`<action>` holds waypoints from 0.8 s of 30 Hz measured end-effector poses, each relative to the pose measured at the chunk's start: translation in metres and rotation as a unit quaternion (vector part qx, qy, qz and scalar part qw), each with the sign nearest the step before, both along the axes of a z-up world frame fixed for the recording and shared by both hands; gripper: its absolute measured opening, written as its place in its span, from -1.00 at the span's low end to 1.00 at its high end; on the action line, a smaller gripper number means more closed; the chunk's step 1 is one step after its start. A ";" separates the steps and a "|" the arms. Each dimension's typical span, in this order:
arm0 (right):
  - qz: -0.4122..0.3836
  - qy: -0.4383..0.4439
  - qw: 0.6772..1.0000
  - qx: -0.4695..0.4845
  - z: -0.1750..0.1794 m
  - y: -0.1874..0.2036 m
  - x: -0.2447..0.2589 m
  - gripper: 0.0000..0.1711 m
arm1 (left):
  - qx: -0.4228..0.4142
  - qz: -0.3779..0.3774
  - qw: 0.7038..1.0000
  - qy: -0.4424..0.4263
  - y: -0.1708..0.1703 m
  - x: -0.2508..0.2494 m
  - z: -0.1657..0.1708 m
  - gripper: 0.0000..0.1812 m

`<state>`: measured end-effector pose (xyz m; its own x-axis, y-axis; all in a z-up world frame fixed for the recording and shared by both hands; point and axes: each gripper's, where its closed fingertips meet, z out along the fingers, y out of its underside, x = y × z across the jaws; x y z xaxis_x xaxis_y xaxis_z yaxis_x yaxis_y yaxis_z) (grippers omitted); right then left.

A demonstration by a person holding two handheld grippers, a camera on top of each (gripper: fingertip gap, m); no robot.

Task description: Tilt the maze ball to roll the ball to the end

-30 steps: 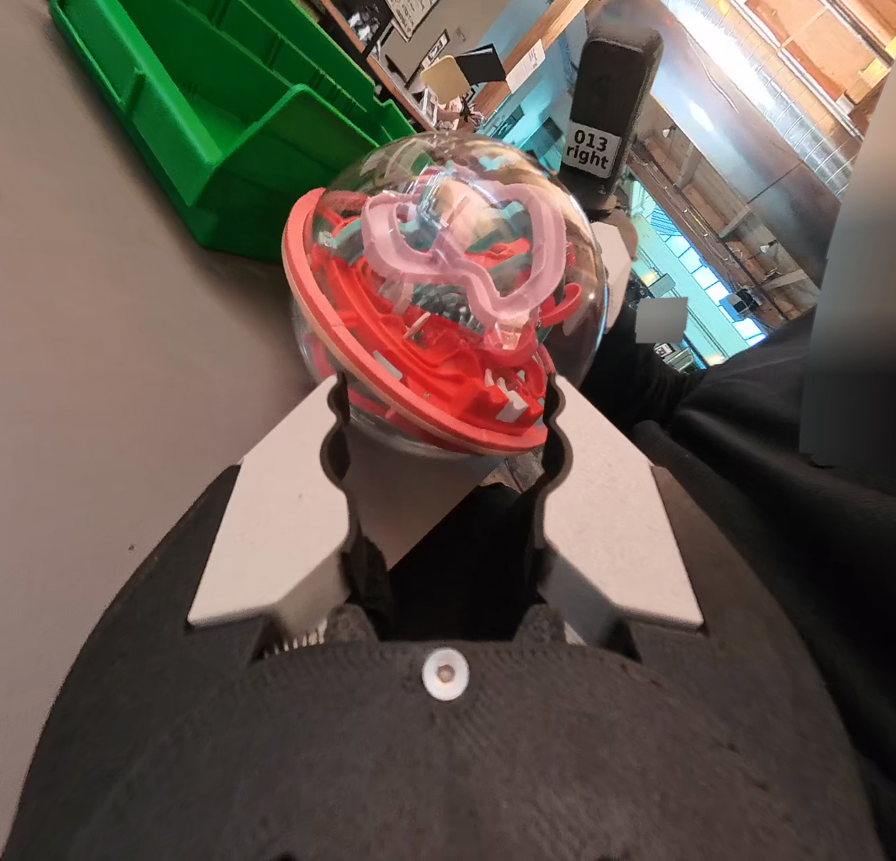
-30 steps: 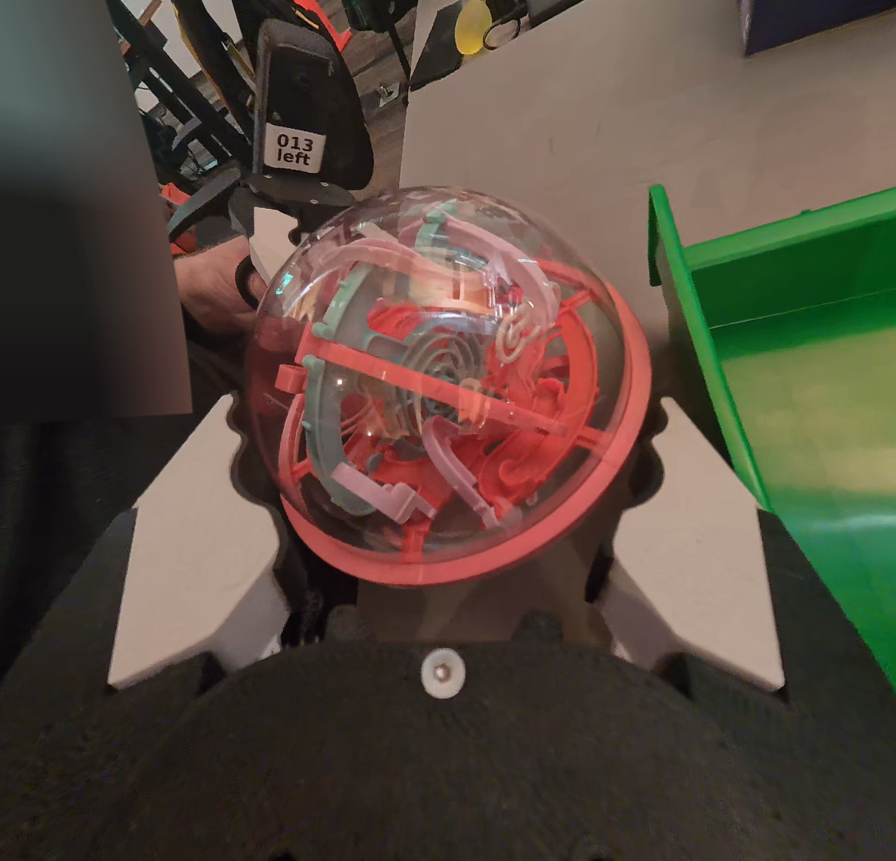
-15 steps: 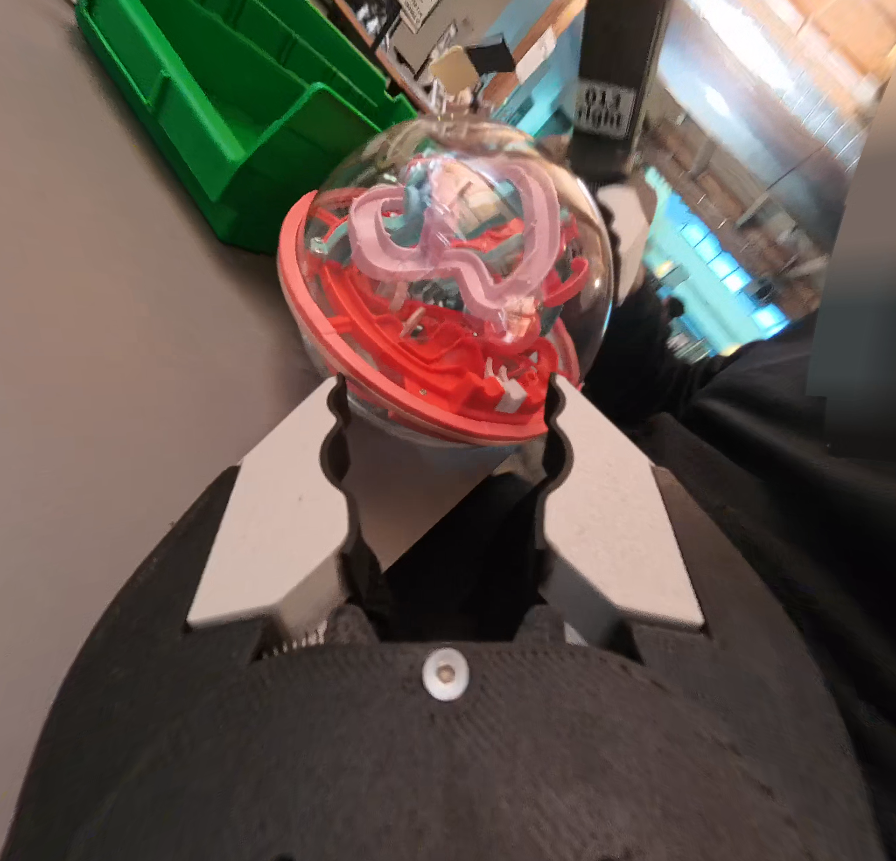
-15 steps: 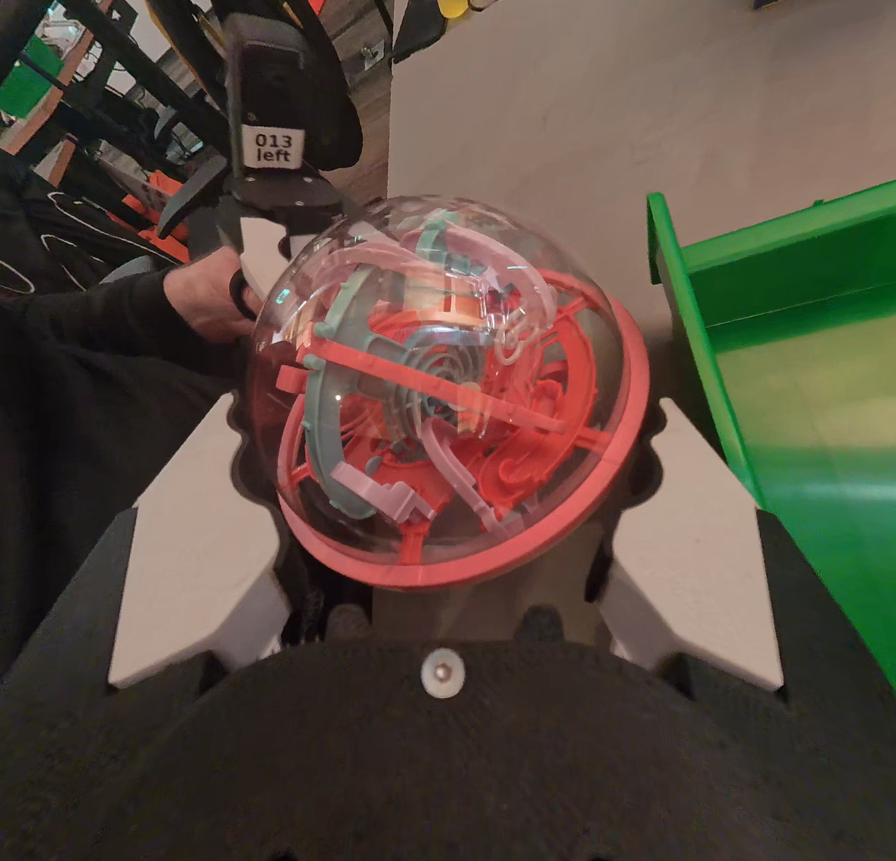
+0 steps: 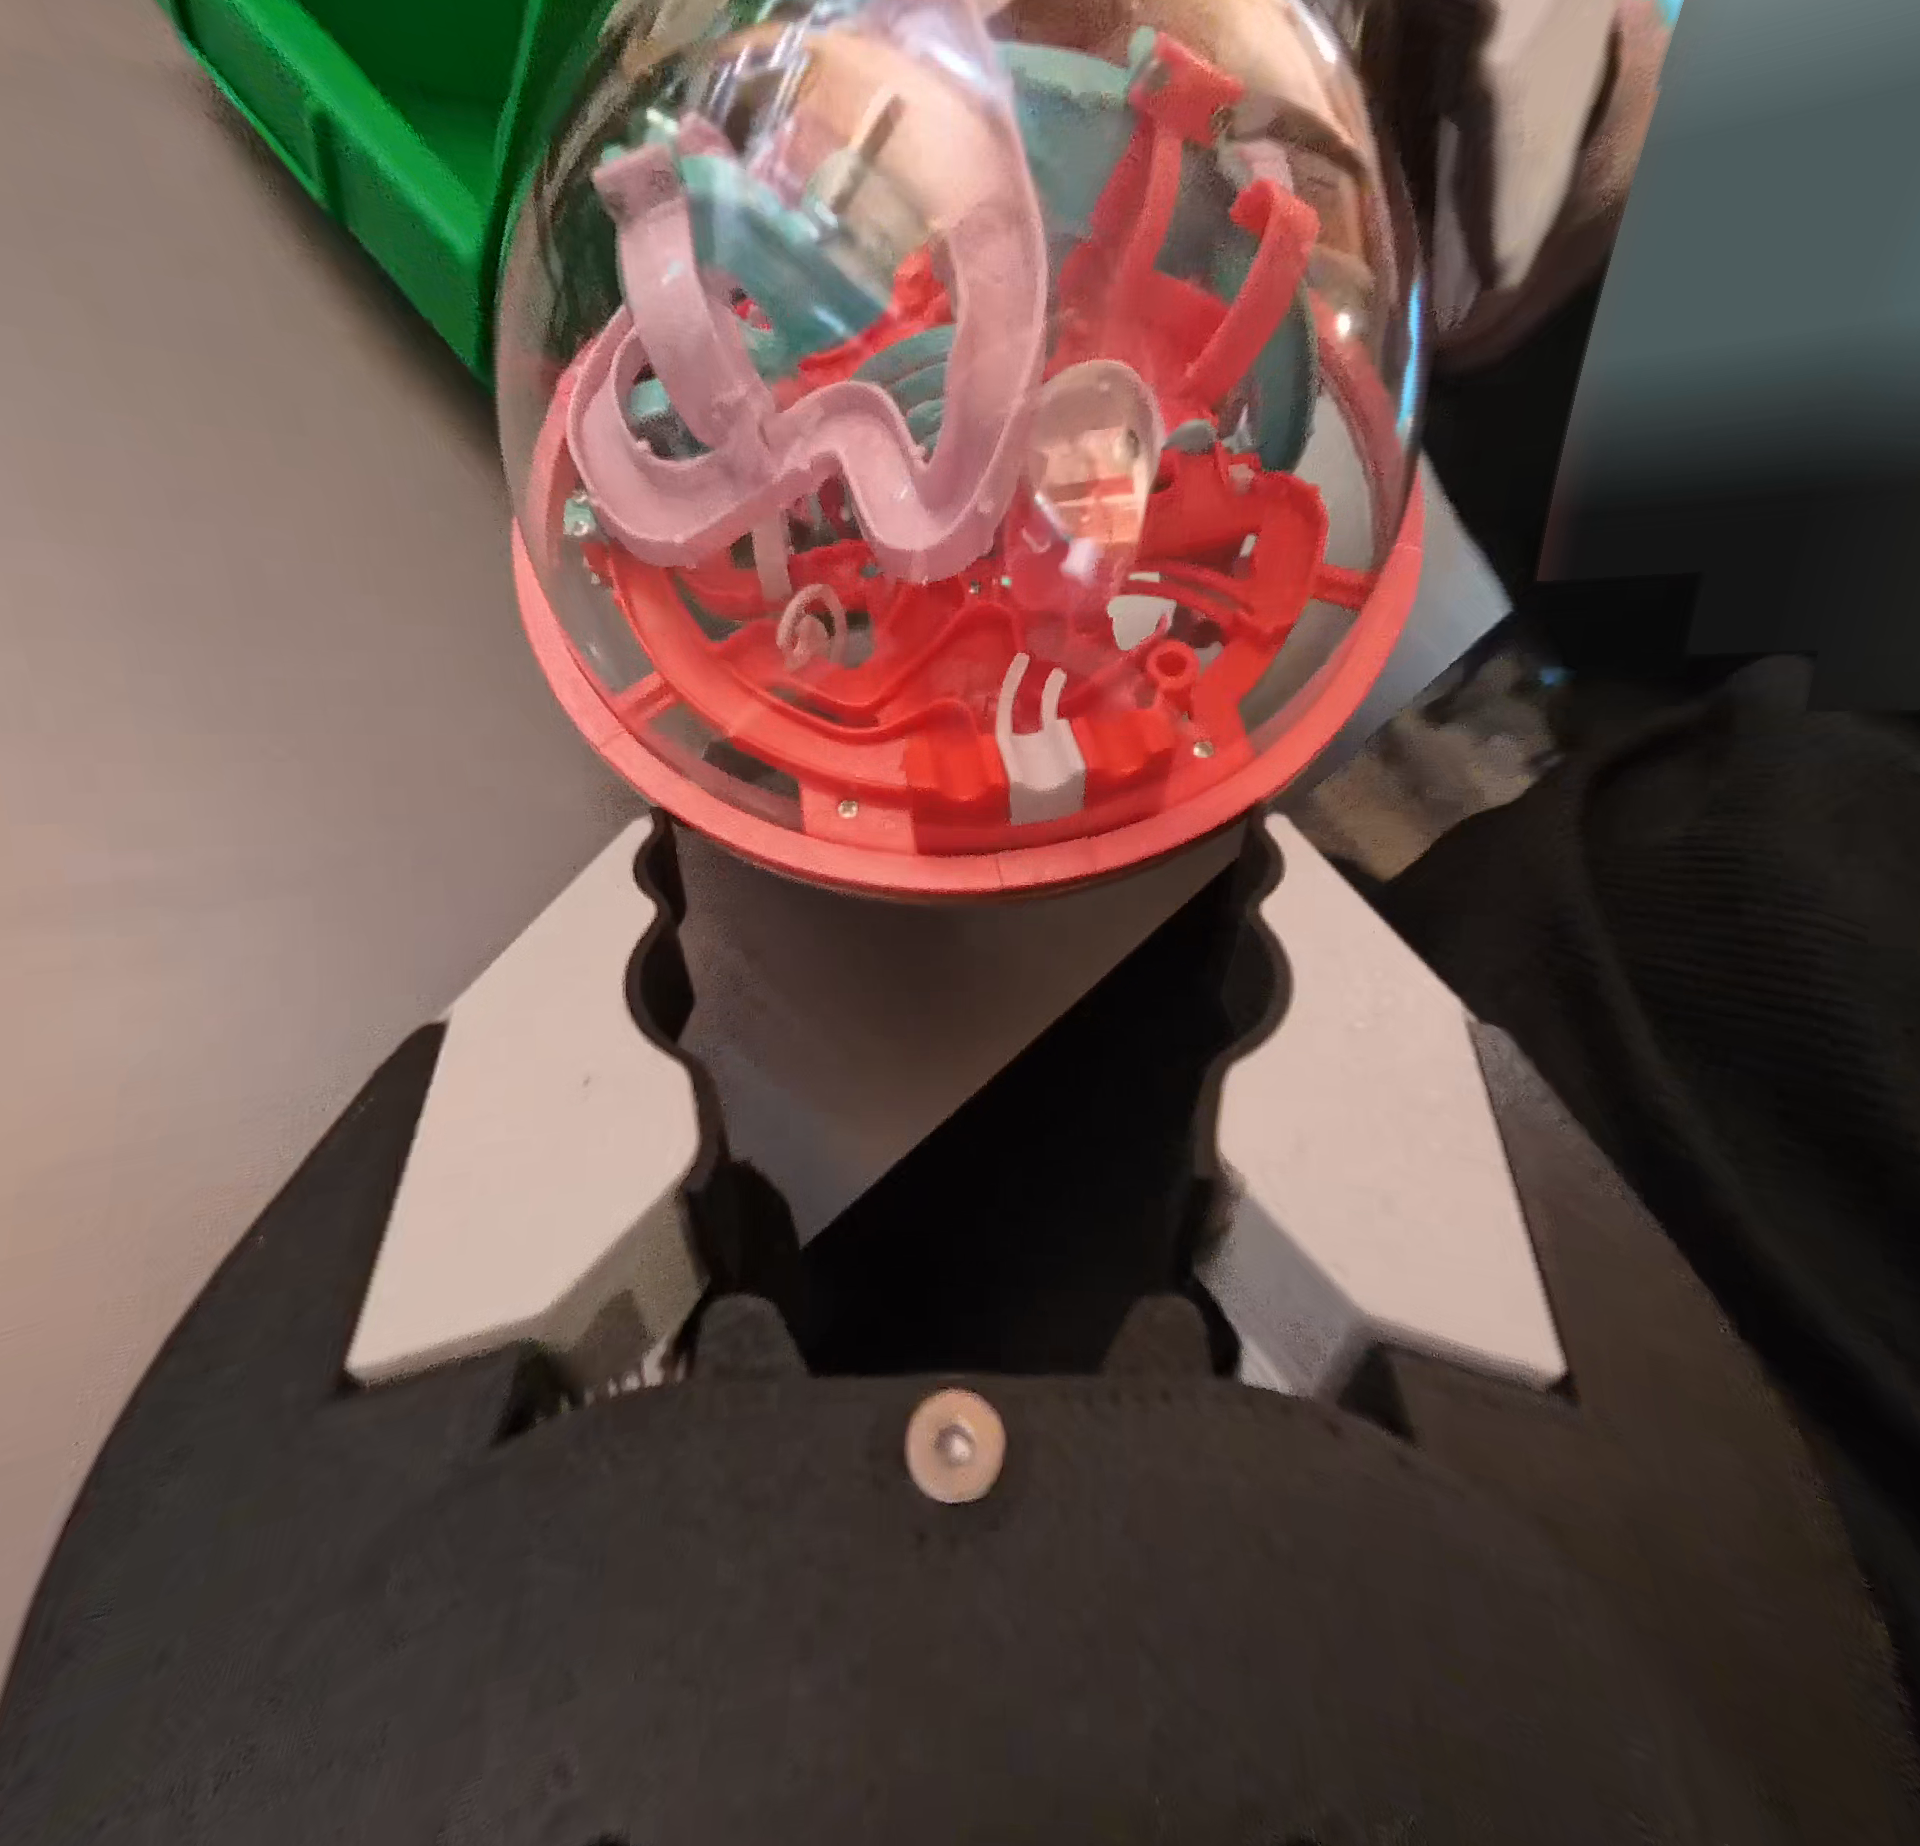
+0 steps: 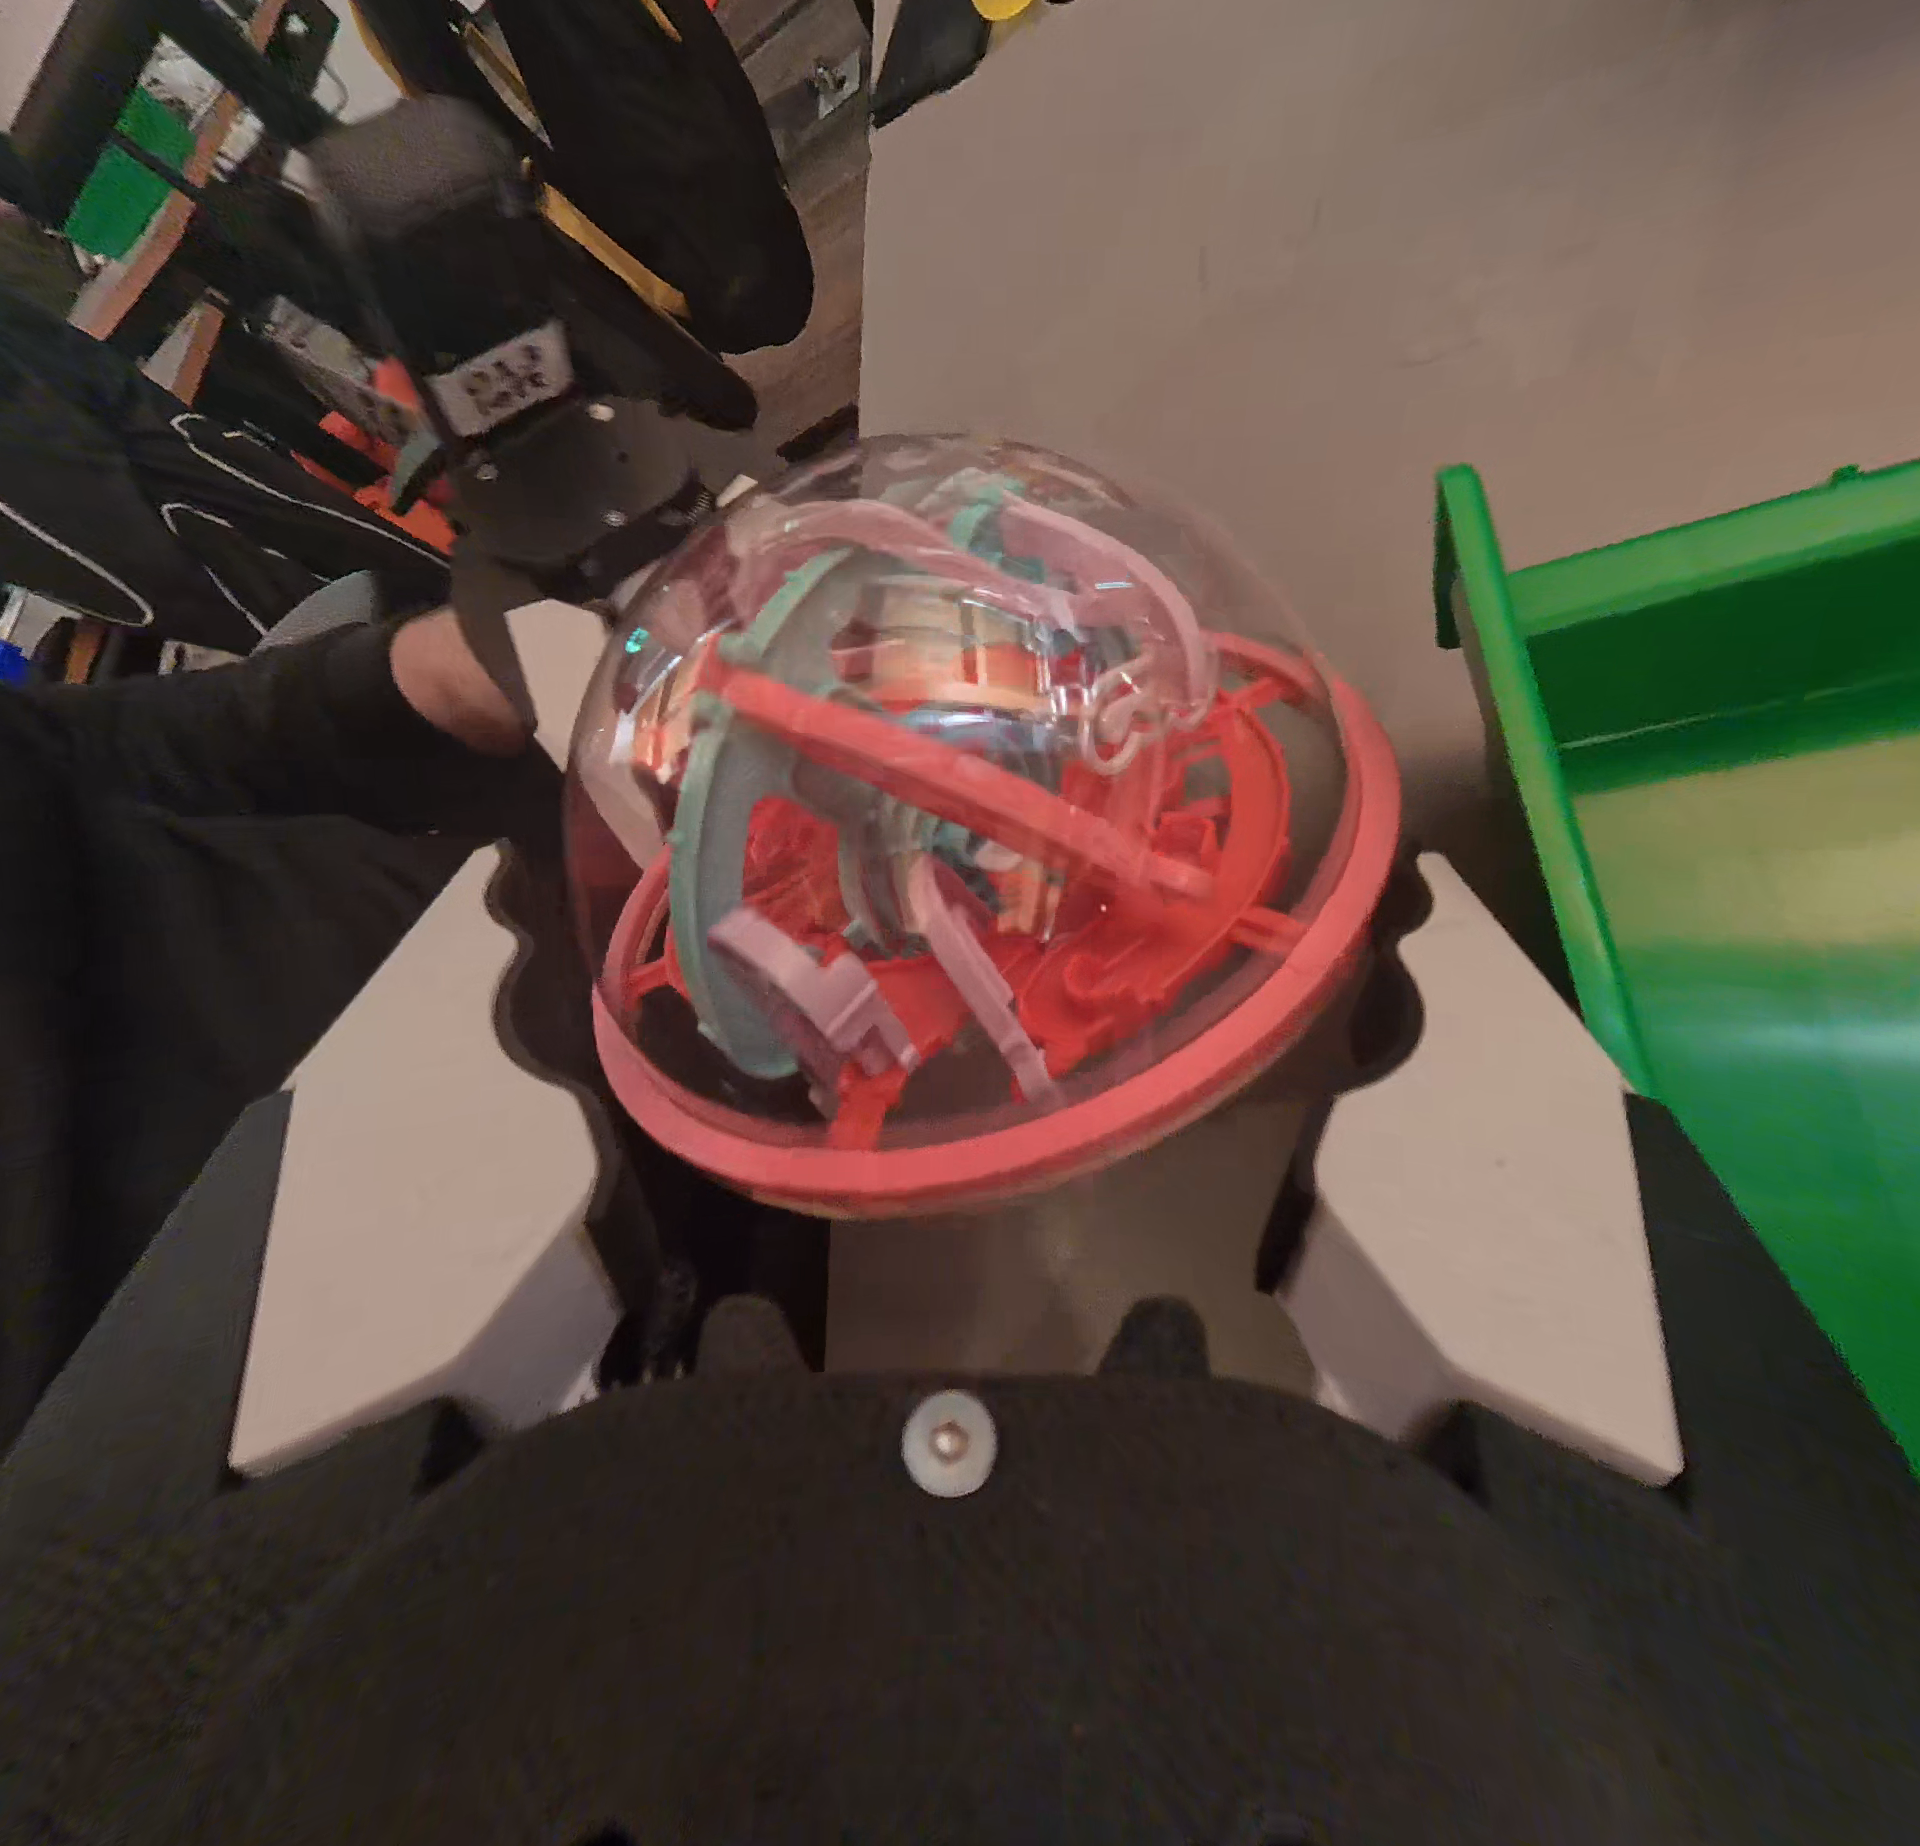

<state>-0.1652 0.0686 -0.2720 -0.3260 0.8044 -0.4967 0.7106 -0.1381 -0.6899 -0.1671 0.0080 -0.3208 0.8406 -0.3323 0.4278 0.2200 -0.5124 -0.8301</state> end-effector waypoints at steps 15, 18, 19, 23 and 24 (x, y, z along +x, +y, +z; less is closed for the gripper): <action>0.047 0.046 0.998 0.021 0.032 -0.004 -0.020 0.76 | 0.015 -0.009 0.967 -0.253 -0.003 0.000 0.025 0.12; 0.047 0.058 0.996 0.041 0.046 -0.003 -0.024 0.70 | 0.033 -0.018 0.958 -0.284 -0.001 0.002 0.038 0.12; 0.050 0.062 0.996 0.046 0.051 -0.003 -0.025 0.70 | 0.039 -0.019 0.957 -0.287 -0.001 0.001 0.041 0.12; 0.063 0.083 0.992 0.066 0.071 -0.007 -0.031 0.71 | 0.059 -0.035 0.952 -0.300 0.001 0.005 0.055 0.12; 0.065 0.086 0.992 0.070 0.076 -0.007 -0.032 0.71 | 0.065 -0.038 0.949 -0.305 0.002 0.006 0.059 0.11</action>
<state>-0.1977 0.0620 -0.1961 -0.5015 0.8070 -0.3117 0.5858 0.0517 -0.8088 -0.1613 0.0102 -0.2618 0.4205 -0.4659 0.7785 0.6468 -0.4478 -0.6173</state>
